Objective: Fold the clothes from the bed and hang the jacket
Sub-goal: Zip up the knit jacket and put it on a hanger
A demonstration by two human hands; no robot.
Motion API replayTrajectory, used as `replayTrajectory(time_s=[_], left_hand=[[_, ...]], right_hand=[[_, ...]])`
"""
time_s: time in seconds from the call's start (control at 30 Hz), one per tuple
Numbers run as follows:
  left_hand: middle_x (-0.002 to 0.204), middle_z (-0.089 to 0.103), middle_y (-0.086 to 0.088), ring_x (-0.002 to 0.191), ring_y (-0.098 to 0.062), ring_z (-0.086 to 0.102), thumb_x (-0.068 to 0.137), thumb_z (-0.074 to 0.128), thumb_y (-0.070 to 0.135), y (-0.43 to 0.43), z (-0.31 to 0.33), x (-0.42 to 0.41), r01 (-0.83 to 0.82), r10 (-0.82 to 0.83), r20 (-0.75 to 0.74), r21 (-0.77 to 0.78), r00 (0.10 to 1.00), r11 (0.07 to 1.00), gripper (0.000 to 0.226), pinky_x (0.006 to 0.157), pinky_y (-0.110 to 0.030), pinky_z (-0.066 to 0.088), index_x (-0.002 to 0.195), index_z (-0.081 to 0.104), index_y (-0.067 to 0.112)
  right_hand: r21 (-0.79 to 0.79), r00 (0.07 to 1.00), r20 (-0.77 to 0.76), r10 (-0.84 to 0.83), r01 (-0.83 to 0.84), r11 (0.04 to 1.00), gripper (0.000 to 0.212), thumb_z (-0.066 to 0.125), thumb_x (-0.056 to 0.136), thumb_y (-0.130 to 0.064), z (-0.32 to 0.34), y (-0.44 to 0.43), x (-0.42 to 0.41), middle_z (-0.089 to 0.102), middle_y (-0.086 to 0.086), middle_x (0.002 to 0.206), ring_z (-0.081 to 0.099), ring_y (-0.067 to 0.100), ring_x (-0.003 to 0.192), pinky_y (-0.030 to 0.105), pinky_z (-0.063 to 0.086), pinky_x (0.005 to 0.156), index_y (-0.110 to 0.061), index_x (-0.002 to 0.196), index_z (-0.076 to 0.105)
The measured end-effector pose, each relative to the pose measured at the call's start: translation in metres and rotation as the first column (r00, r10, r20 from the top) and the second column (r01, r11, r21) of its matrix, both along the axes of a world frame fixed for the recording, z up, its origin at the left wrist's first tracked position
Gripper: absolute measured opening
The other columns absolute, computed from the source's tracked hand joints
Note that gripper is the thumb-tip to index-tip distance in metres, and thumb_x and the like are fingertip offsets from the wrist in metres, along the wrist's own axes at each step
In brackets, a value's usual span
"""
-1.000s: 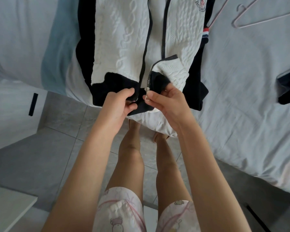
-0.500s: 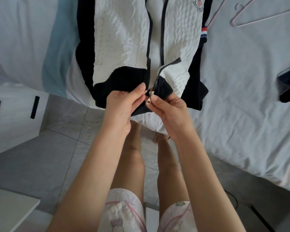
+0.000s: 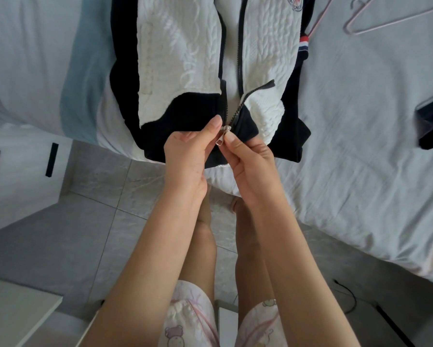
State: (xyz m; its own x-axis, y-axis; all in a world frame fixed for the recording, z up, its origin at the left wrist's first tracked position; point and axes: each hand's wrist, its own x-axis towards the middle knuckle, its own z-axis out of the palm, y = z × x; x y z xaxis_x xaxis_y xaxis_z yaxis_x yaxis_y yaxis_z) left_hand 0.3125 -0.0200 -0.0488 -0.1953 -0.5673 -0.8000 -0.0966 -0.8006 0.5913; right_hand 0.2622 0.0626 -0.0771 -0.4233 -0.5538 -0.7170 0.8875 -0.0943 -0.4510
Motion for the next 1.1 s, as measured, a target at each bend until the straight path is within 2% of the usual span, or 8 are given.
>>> replayTrajectory(time_s=[0.27, 0.43, 0.6, 0.7, 0.93, 1.1], left_hand=[[0.071, 0.071, -0.003, 0.073, -0.011, 0.069, 0.083, 0.068, 0.004, 0.0, -0.003, 0.002, 0.059, -0.059, -0.008, 0.005, 0.998, 0.998, 0.008, 0.072, -0.02, 0.053, 0.075, 0.068, 0.006], [0.07, 0.069, -0.003, 0.07, -0.01, 0.068, 0.084, 0.068, 0.007, 0.001, -0.005, 0.003, 0.017, -0.016, -0.024, 0.043, 1.0, 0.999, 0.008, 0.067, -0.017, 0.051, 0.077, 0.066, 0.004], [0.071, 0.07, -0.001, 0.072, -0.009, 0.068, 0.084, 0.067, 0.005, 0.002, -0.006, 0.004, 0.038, -0.038, 0.0, 0.012, 0.999, 0.999, 0.006, 0.069, -0.017, 0.052, 0.078, 0.068, 0.006], [0.076, 0.072, -0.001, 0.08, -0.01, 0.069, 0.084, 0.069, 0.008, 0.001, -0.008, 0.006, 0.076, -0.074, 0.045, -0.028, 0.996, 0.997, 0.006, 0.075, -0.02, 0.052, 0.079, 0.07, 0.01], [0.075, 0.072, -0.007, 0.076, -0.012, 0.07, 0.083, 0.071, 0.012, -0.003, -0.01, 0.007, 0.267, -0.231, 0.212, -0.159, 0.95, 0.951, 0.01, 0.072, -0.021, 0.053, 0.074, 0.071, 0.006], [0.072, 0.068, -0.021, 0.066, -0.017, 0.064, 0.084, 0.07, 0.014, -0.006, -0.011, 0.008, 0.459, -0.353, 0.349, -0.293, 0.868, 0.839, 0.019, 0.067, -0.026, 0.054, 0.073, 0.07, -0.001]], right_hand=[[0.029, 1.0, 0.013, 0.001, -0.001, 1.0, 0.015, 0.051, 0.092, 0.005, 0.0, -0.002, -0.003, 0.071, 0.001, 0.08, 0.067, 0.007, 0.078, 0.016, 0.052, 0.072, -0.003, 0.09, 0.064], [0.02, 1.0, 0.003, 0.023, -0.023, 1.0, 0.014, 0.05, 0.092, 0.005, -0.001, -0.003, -0.004, 0.069, 0.003, 0.082, 0.066, 0.009, 0.078, 0.017, 0.053, 0.074, -0.001, 0.093, 0.063], [0.044, 0.999, -0.019, 0.039, -0.038, 0.998, 0.015, 0.052, 0.092, 0.003, -0.001, -0.005, -0.003, 0.07, 0.002, 0.082, 0.066, 0.009, 0.081, 0.018, 0.053, 0.077, -0.005, 0.091, 0.065], [0.07, 0.996, -0.04, 0.074, -0.071, 0.995, 0.016, 0.051, 0.093, 0.002, 0.002, -0.008, -0.005, 0.071, -0.002, 0.078, 0.067, 0.005, 0.077, 0.014, 0.05, 0.069, -0.006, 0.089, 0.064], [0.109, 0.998, -0.024, 0.057, -0.054, 0.993, 0.015, 0.052, 0.093, 0.0, 0.006, -0.011, -0.003, 0.07, -0.003, 0.073, 0.067, 0.005, 0.072, 0.013, 0.049, 0.064, -0.006, 0.086, 0.063], [0.14, 0.999, -0.027, 0.03, -0.026, 0.99, 0.015, 0.052, 0.093, 0.001, 0.01, -0.014, -0.005, 0.069, -0.004, 0.071, 0.067, 0.004, 0.071, 0.012, 0.049, 0.065, -0.006, 0.087, 0.063]])
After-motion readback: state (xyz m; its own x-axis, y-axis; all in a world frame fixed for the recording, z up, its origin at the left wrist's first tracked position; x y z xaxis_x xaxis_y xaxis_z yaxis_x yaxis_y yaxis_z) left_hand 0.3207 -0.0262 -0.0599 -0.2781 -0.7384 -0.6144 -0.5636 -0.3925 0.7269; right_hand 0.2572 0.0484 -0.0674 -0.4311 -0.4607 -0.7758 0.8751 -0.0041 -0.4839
